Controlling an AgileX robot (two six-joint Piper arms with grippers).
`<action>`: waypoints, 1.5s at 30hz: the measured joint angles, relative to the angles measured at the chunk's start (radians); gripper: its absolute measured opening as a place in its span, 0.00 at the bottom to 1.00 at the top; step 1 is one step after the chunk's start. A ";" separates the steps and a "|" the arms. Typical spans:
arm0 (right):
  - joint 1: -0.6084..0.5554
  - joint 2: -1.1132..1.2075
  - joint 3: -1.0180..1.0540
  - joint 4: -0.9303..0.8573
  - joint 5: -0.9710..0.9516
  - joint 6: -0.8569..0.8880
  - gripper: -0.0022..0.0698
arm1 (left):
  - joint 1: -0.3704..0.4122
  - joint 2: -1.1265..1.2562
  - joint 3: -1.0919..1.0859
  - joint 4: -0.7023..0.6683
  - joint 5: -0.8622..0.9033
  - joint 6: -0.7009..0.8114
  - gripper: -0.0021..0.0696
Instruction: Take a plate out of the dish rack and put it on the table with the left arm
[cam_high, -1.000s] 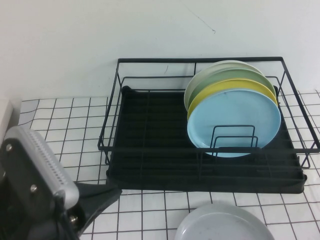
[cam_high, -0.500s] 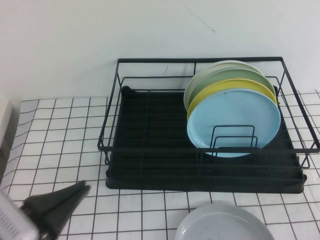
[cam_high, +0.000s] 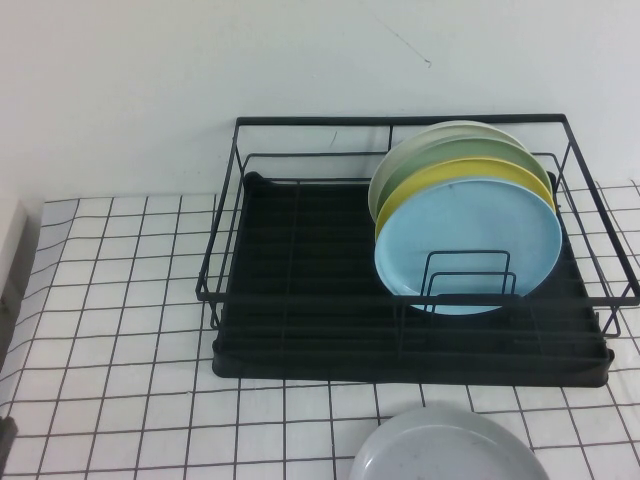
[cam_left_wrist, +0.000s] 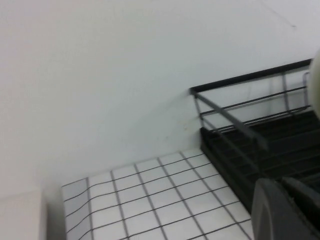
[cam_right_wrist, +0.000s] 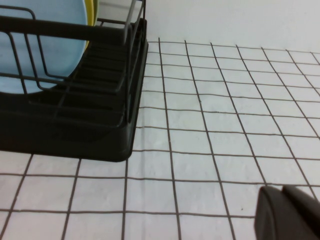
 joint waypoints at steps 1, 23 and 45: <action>0.000 0.000 0.000 0.000 0.000 0.000 0.03 | 0.041 -0.018 0.000 0.002 0.023 -0.020 0.03; 0.000 0.000 0.000 0.000 0.000 0.000 0.03 | 0.322 -0.130 -0.002 0.047 0.453 -0.110 0.03; 0.000 0.000 0.000 0.000 0.000 0.000 0.03 | 0.322 -0.130 -0.002 0.047 0.454 -0.110 0.03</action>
